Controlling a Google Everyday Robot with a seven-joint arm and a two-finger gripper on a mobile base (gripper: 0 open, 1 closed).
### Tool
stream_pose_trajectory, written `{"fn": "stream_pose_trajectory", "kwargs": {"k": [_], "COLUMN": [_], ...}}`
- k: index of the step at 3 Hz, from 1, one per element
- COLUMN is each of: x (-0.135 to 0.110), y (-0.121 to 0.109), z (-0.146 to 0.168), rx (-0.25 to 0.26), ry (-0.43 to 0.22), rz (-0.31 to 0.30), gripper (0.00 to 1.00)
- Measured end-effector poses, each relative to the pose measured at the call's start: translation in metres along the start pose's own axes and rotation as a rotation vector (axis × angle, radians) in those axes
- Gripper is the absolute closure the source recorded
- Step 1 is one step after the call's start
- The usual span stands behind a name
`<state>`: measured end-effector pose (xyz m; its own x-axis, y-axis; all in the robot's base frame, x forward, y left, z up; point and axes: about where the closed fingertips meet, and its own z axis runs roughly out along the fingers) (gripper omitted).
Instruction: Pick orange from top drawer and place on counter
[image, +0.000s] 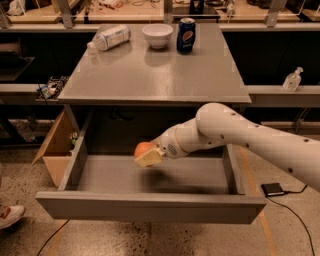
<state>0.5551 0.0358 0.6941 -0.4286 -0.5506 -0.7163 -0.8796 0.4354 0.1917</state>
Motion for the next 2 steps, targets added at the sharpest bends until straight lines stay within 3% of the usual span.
{"fn": "stream_pose_trajectory", "kwargs": {"k": [1, 2], "x": [-0.0102, -0.0137], "y": [-0.0042, -0.004], "z": [-0.0565, -0.0601], "rx": [0.046, 0.054], "ry": [-0.08, -0.085], "rz": [-0.07, -0.079], "gripper": [1.0, 1.0]}}
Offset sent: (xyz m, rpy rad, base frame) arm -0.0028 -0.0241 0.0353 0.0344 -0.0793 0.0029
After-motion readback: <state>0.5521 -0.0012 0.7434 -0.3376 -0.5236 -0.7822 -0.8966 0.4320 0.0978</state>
